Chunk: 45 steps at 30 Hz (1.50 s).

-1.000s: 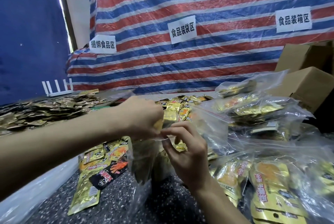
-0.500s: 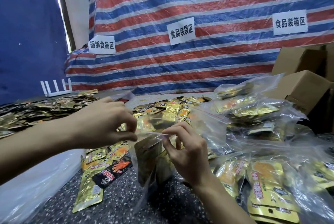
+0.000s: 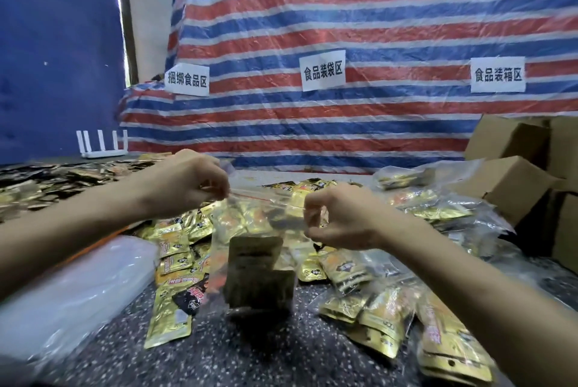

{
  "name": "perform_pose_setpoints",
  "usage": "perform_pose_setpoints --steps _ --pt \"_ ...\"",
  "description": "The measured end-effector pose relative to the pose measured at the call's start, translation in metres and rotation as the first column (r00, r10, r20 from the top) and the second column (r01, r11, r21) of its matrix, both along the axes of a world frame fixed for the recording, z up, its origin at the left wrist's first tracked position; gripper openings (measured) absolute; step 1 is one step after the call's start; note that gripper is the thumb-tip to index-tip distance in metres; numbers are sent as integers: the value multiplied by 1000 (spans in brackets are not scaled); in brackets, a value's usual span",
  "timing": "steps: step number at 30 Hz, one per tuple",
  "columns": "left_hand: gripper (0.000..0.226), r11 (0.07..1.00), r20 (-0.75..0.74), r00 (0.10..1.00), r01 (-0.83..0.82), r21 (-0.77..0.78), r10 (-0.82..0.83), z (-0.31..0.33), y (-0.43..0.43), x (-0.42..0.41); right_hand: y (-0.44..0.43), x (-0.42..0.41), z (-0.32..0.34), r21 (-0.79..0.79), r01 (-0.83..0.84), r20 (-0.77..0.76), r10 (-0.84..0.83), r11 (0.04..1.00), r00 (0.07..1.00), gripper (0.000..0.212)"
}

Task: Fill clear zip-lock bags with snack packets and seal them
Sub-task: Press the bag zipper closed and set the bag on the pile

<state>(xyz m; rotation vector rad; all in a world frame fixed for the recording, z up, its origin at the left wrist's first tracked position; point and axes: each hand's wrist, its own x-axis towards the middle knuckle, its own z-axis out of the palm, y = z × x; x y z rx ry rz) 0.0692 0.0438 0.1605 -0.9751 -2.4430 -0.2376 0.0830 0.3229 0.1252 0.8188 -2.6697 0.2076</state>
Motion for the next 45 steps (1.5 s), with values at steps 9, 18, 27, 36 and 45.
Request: perform_pose_setpoints --steps 9,18,27,36,45 --pt "29 903 317 945 -67 425 -79 -11 -16 -4 13 17 9 -359 -182 121 239 915 964 10" --pt "24 792 539 830 -230 565 -144 -21 -18 -24 17 2 -2 -506 -77 22 103 859 994 13" --pt "16 663 621 745 -339 668 -244 -30 -11 -36 27 -14 -2 -637 51 191 94 769 977 21" --pt "6 661 548 804 -284 695 -230 -38 -4 -30 12 -6 -18 -503 54 106 0 863 994 17" --pt "2 662 417 877 -167 731 -238 -44 3 -15 -27 -5 -5 -386 -42 53 68 921 996 44"
